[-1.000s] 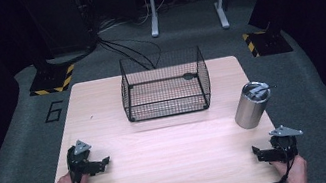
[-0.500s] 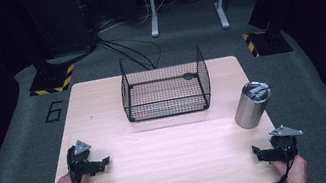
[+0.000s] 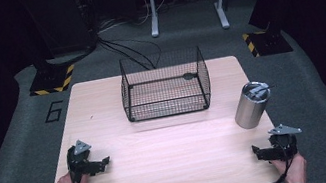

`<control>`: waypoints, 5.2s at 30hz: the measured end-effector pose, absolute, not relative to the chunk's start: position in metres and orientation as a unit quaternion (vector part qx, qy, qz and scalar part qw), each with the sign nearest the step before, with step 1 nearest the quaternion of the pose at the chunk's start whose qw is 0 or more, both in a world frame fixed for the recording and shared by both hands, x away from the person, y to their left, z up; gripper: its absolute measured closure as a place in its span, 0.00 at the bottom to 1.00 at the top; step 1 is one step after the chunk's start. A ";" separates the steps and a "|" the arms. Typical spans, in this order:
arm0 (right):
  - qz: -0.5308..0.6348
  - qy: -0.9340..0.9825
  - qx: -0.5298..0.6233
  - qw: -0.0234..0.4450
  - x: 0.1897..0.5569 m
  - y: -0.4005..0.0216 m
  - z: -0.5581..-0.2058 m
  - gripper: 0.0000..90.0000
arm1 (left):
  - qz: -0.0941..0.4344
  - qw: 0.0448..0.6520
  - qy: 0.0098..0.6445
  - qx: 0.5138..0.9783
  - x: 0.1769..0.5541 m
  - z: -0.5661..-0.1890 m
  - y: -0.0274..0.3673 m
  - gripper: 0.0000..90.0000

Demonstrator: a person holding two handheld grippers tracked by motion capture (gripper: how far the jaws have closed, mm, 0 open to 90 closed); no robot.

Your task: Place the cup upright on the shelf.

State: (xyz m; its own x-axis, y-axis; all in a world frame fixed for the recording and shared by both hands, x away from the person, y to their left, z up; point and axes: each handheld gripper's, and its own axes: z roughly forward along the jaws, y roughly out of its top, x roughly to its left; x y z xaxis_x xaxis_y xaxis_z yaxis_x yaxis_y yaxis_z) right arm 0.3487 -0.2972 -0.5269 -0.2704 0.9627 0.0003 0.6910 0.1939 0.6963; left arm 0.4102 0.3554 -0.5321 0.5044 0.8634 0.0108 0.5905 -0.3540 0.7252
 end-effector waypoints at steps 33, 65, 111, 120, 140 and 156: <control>0.332 0.725 0.551 0.245 0.354 -0.291 -0.476 0.00 | 0.201 0.339 0.455 0.799 0.410 -0.532 0.355 0.00; 0.368 0.709 0.535 0.274 0.393 -0.292 -0.427 0.00 | 0.202 0.339 0.454 0.799 0.410 -0.532 0.356 0.00; 0.423 0.666 0.539 0.294 0.445 -0.281 -0.435 0.02 | 0.201 0.340 0.455 0.798 0.410 -0.532 0.355 0.00; 0.424 0.665 0.537 0.300 0.445 -0.281 -0.436 0.03 | 0.201 0.340 0.456 0.798 0.410 -0.532 0.355 0.00; 0.423 0.669 0.533 0.300 0.444 -0.281 -0.429 0.04 | 0.201 0.340 0.455 0.798 0.410 -0.532 0.355 0.00; 0.426 0.686 0.509 0.299 0.438 -0.267 -0.415 0.04 | 0.200 0.341 0.457 0.797 0.410 -0.532 0.355 0.00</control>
State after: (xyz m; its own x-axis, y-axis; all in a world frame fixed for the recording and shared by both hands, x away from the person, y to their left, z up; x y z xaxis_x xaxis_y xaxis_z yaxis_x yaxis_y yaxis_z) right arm 0.4380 -0.2668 -0.4148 -0.3034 0.9526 0.0226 0.4426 0.1198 0.8887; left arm 0.4101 0.3552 -0.5322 0.5031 0.8642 0.0076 0.5920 -0.3511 0.7254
